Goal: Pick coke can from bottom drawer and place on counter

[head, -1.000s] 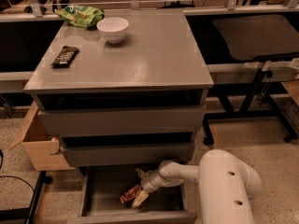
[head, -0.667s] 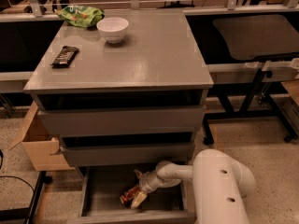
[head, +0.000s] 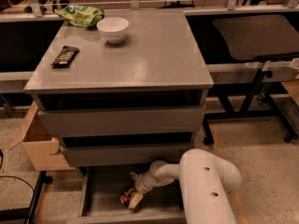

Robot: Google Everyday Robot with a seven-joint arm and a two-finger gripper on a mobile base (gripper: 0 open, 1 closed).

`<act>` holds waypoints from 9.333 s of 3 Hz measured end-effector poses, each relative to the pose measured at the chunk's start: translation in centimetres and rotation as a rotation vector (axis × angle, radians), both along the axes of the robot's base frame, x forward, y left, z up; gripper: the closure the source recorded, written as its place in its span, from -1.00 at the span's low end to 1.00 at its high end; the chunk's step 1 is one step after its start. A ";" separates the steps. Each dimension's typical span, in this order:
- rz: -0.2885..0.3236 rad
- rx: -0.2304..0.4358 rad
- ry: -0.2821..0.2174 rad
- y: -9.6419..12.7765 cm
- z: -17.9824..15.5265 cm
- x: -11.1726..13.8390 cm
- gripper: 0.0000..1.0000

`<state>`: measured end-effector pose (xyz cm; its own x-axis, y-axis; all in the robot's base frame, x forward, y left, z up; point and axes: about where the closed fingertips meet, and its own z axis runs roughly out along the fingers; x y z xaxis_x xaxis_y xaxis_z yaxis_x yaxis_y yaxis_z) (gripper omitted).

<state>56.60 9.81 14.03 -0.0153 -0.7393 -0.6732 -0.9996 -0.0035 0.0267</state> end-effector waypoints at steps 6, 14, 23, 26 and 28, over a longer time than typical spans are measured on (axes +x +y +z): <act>-0.004 0.080 -0.033 -5.2 6.4 -2.8 1.00; 0.297 0.392 -0.377 -7.8 30.2 -7.4 1.00; 0.550 -0.089 -0.893 -14.0 61.6 -5.3 1.00; 0.629 -0.164 -0.974 -16.7 71.5 -1.0 1.00; 0.676 -0.183 -1.015 -12.8 76.3 3.3 1.00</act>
Offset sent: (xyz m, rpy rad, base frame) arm -0.0005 0.0021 -0.0148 -0.0043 0.0323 0.0102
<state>59.92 -2.98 90.30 0.8761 -0.4802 -0.0430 -0.3668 -0.6058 -0.7060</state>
